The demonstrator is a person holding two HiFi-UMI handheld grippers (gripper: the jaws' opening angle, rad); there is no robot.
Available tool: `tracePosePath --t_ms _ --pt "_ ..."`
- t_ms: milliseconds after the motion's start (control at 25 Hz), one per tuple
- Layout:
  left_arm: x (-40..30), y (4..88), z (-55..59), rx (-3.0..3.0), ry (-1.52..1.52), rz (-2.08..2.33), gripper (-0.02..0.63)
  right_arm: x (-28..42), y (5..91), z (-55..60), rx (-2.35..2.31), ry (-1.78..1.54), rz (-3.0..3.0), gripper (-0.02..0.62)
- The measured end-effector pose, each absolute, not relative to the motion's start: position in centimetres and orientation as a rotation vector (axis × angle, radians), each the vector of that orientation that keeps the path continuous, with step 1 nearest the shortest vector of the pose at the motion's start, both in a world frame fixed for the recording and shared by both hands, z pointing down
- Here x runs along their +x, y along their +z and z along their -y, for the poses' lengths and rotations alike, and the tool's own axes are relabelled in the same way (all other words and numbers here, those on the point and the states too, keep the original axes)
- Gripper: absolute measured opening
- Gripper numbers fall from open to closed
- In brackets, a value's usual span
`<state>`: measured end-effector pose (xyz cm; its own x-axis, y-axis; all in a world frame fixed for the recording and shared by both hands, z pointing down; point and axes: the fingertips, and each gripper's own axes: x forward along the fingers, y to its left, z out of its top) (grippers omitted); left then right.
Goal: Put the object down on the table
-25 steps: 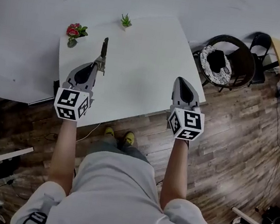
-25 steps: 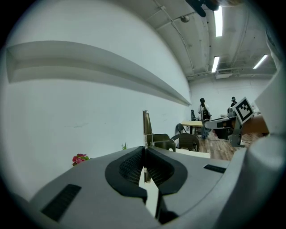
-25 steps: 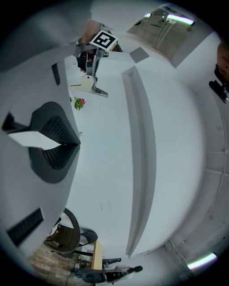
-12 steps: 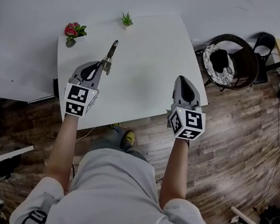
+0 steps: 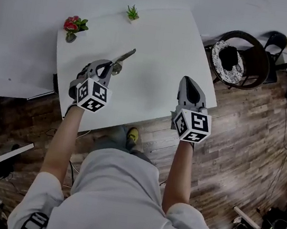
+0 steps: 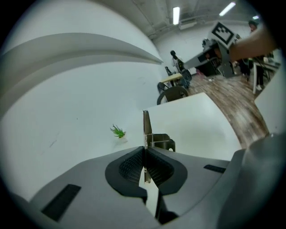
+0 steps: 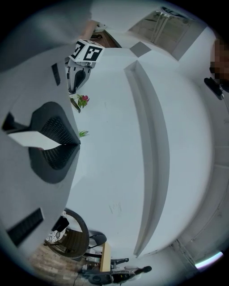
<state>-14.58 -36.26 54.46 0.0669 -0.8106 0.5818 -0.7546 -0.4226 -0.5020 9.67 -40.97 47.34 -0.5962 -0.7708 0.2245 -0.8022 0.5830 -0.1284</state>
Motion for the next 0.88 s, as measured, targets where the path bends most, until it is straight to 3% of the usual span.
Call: tracePosePath --t_ms 360,880 --pt "-15.1 60.7 36.4 -2.116 -1.638 -1.331 0.020 8.1 49.4 41.6 1.291 0.354 2.641 0.008" --pt "-15.3 65.4 36.3 -2.054 -1.818 -1.116 0.021 6.5 51.2 42.4 1.243 0.385 2.616 0.008"
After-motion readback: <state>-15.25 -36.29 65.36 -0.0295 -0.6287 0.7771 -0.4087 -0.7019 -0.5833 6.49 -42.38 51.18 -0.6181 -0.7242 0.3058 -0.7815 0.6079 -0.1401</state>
